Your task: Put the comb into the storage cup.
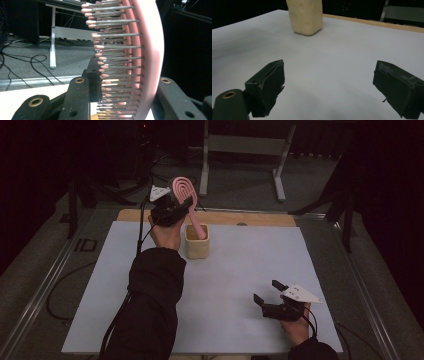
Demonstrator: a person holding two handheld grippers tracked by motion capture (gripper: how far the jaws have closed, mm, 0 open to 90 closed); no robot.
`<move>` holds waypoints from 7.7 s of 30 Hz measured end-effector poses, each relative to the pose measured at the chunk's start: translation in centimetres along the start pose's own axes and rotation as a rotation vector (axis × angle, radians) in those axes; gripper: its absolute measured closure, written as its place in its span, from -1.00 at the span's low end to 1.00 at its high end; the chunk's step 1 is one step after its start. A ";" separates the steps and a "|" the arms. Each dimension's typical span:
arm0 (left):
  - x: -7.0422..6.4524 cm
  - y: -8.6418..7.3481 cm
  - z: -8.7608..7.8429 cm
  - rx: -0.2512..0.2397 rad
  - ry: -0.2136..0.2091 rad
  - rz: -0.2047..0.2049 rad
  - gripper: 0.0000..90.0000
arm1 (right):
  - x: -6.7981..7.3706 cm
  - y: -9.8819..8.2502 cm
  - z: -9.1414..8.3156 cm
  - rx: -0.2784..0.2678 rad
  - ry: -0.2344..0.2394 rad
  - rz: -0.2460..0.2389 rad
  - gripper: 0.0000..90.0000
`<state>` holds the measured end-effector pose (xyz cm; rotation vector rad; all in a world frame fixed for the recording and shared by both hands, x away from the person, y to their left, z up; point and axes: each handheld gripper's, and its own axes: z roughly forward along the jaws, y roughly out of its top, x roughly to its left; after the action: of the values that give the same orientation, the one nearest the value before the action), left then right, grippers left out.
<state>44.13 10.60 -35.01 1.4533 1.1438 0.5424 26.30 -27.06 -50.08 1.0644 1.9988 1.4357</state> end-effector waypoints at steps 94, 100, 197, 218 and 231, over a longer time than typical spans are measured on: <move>-0.1 -4.0 1.9 0.077 0.015 -0.006 0.43 | 0.1 -0.1 0.3 0.010 0.007 -0.002 -0.77; -0.2 -4.3 2.0 0.084 0.017 -0.004 0.43 | 0.1 -0.1 0.3 0.009 0.008 -0.002 -0.77; 1.4 -7.4 2.8 0.151 0.014 -0.064 0.41 | 0.1 -0.1 0.4 0.021 0.013 -0.009 -0.77; 2.3 -8.1 3.2 0.219 0.067 -0.087 -0.35 | 0.1 -0.1 0.4 0.022 0.012 -0.007 -0.77; 2.2 -8.5 3.3 0.256 0.101 -0.032 -0.85 | 0.1 -0.2 0.5 0.022 0.013 -0.008 -0.77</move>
<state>44.96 9.81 -44.31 1.6376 1.3523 0.4638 26.53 -26.72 -50.39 1.0581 2.0301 1.4231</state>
